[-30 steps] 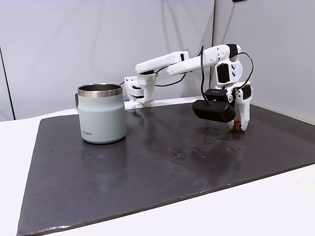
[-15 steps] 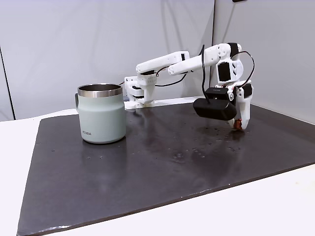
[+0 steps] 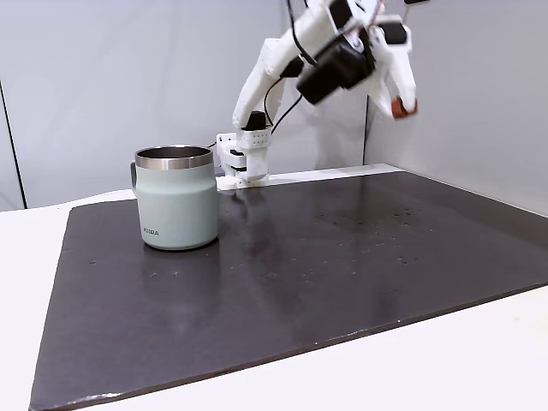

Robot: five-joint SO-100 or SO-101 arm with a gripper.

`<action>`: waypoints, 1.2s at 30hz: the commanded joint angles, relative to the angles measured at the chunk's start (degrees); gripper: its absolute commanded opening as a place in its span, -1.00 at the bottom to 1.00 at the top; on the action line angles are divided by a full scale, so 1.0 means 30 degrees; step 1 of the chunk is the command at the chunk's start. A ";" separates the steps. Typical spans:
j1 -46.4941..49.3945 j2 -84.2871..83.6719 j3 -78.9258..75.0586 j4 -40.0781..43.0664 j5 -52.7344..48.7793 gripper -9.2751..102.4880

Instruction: Grasp a cube and put it in the cup.

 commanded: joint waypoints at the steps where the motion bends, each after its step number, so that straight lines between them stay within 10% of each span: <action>1: 0.0996 0.3955 0.0732 0.0205 0.0088 -0.77; 13: 0.3633 0.7383 0.4219 0.0791 0.0059 -0.79; 36: 1.8896 1.1279 1.3740 0.1963 -0.5566 -0.80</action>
